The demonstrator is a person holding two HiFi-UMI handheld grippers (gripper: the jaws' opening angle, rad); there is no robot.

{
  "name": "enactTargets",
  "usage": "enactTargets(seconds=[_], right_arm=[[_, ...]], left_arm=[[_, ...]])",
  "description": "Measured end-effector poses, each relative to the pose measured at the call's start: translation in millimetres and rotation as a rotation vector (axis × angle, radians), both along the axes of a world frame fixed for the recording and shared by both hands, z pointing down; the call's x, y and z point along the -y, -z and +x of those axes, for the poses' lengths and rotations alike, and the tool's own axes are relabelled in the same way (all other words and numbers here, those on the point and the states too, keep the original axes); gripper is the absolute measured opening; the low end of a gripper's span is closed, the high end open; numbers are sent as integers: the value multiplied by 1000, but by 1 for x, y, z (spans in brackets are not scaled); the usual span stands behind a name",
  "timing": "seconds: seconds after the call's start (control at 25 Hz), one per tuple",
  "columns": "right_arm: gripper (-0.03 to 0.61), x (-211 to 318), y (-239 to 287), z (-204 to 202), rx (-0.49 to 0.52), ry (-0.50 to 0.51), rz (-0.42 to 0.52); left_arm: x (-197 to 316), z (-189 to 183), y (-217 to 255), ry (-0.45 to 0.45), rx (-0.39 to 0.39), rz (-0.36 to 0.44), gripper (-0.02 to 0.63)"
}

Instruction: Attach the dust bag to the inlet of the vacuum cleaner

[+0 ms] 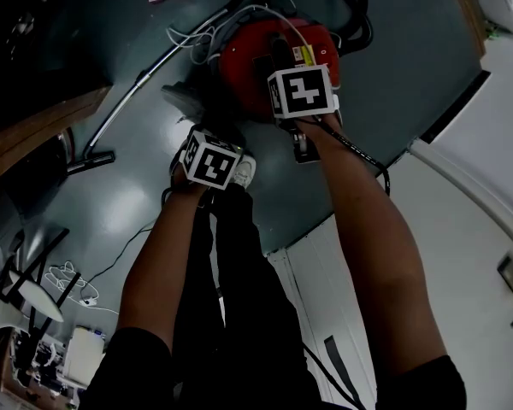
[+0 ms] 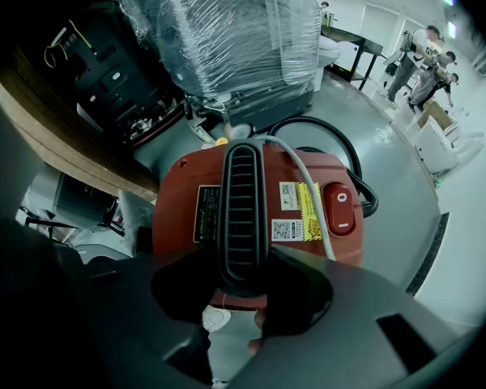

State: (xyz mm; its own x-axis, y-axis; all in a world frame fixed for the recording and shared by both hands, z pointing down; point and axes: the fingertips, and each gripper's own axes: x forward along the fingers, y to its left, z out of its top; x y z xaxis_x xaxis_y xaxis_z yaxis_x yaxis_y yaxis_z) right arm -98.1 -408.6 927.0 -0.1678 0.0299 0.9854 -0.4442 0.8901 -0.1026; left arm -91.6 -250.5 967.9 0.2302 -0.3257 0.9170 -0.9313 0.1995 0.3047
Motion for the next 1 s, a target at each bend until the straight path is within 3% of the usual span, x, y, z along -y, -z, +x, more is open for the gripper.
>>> enactTargets(seconds=[0.24, 0.4, 0.48, 0.64, 0.68, 0.72, 0.76, 0.88, 1.0], right_arm=[[130, 0, 0, 0, -8, -6, -5], [130, 1, 1, 1, 17, -17, 17], [135, -4, 2, 1, 66, -38, 40], [153, -9, 8, 18, 169, -65, 221], [142, -16, 8, 35, 160, -73, 244], [31, -27, 9, 55, 146, -87, 244], [-2, -42, 13, 75, 136, -105, 231], [-2, -74, 45, 114, 173, -202, 188], [-2, -71, 103, 119, 286, -333, 177]], left_arm=[[-12, -12, 34, 112, 69, 84, 97], [-19, -31, 61, 204, 121, 118, 2], [-23, -39, 73, 235, 140, 121, 0], [-18, -50, 102, 276, 141, 140, 0], [-16, -51, 112, 285, 140, 152, 0], [-14, -51, 122, 291, 139, 164, 0], [-12, -51, 133, 293, 140, 176, 0], [-4, -52, 167, 288, 150, 208, -1], [16, -53, 215, 284, 157, 266, 0]])
